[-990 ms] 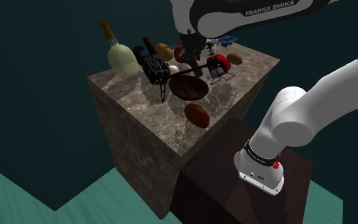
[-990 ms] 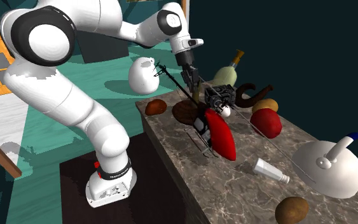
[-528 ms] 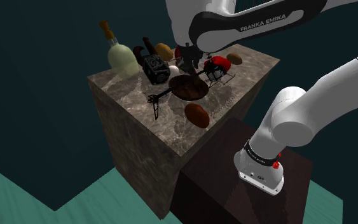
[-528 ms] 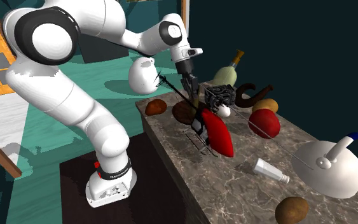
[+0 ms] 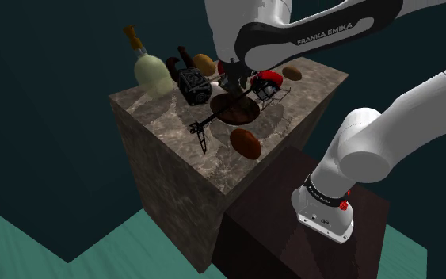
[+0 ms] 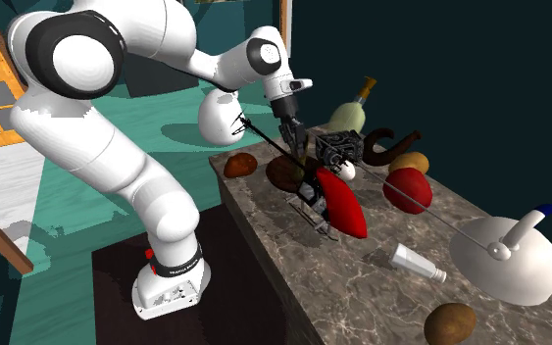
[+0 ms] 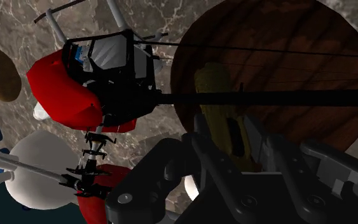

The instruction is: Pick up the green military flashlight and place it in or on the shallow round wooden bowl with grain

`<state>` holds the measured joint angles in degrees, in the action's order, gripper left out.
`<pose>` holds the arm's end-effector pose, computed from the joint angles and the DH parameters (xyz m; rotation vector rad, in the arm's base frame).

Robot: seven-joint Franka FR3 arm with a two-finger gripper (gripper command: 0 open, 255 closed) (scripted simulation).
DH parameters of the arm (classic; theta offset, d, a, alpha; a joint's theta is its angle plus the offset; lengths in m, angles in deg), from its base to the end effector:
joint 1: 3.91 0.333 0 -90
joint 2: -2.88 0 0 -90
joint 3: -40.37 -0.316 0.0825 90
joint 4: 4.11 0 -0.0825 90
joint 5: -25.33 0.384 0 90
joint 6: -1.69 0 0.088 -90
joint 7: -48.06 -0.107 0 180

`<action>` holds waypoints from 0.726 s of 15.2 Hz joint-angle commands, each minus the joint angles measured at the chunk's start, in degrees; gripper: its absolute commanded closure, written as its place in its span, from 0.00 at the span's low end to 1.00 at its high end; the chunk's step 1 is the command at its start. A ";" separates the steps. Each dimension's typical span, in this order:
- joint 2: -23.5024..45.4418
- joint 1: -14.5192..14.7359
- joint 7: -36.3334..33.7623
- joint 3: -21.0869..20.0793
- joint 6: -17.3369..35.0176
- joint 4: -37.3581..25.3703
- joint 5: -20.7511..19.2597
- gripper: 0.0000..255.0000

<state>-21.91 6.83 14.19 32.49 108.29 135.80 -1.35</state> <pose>0.3894 0.0966 0.4551 2.6256 -0.1475 0.1020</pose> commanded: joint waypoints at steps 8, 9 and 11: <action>-0.21 0.37 0.19 -0.53 -1.90 -1.58 0.62 0.00; -0.31 0.71 0.36 -1.07 -3.78 -3.22 1.20 0.00; -0.29 1.25 0.60 -2.05 -7.11 -6.32 2.12 0.00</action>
<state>-22.34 7.81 14.79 30.95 102.75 130.96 0.32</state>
